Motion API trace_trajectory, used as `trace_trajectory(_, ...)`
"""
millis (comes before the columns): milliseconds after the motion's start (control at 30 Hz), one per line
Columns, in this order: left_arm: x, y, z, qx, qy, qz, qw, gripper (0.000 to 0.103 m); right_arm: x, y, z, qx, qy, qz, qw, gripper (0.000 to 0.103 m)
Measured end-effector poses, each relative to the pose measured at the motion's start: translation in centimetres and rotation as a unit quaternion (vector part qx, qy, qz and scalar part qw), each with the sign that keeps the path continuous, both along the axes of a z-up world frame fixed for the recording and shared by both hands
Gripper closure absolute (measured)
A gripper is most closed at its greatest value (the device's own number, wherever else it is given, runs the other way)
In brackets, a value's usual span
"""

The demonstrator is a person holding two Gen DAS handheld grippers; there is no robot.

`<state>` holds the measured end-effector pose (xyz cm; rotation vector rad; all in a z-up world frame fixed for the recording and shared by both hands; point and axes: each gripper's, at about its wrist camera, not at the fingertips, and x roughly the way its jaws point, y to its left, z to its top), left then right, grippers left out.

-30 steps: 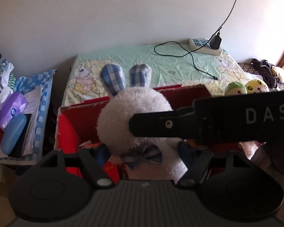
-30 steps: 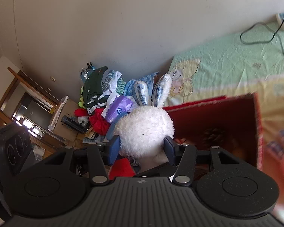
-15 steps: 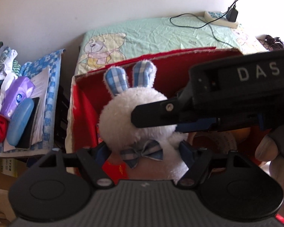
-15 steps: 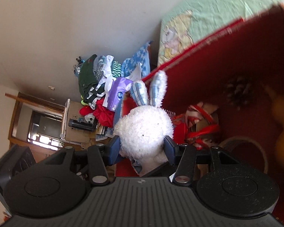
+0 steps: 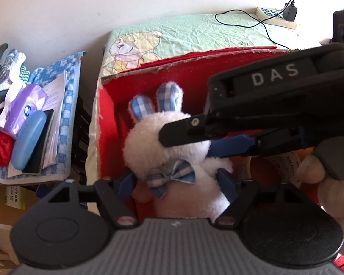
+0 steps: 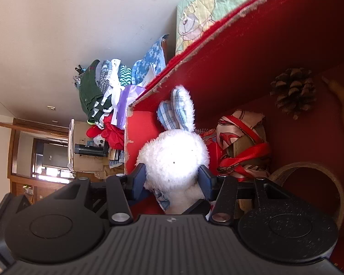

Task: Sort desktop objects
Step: 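Lift the bunny with both grippers and carry it over the red box, then lower the bunny into the red box and open both grippers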

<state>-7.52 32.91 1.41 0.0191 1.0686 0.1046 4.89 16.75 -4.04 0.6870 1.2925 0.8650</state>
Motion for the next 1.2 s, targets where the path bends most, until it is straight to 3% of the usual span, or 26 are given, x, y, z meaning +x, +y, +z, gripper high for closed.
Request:
trace_trajectory(333,-1.4,0.4,1.5,-0.007,-0.022,0.019,0.9996,0.022,0.7,-0.7,-1.3,-0.003,0.033,-0.001,0.999,0.051)
trace_trajectory(433,-1.5,0.5,1.5,-0.018,-0.023,0.024,0.9993,0.03,0.6,-0.5,-1.3,-0.004,0.033,0.006,0.999,0.051)
trace_trajectory(733,-1.2,0.0,1.2,-0.028,-0.027,0.028,0.9988,0.034,0.5,0.0,-1.2,-0.006,0.03,0.026,0.999,0.048)
trace_trajectory(933,-0.9,-0.6,0.1,-0.004,-0.009,0.04,0.9992,0.034,0.7,-1.2,-1.3,0.002,0.04,0.01,0.999,0.047)
trace_trajectory(1200,-0.9,-0.7,0.0,-0.005,-0.003,0.047,0.9989,0.034,1.1,-2.7,-1.2,-0.003,0.045,-0.018,0.999,0.06)
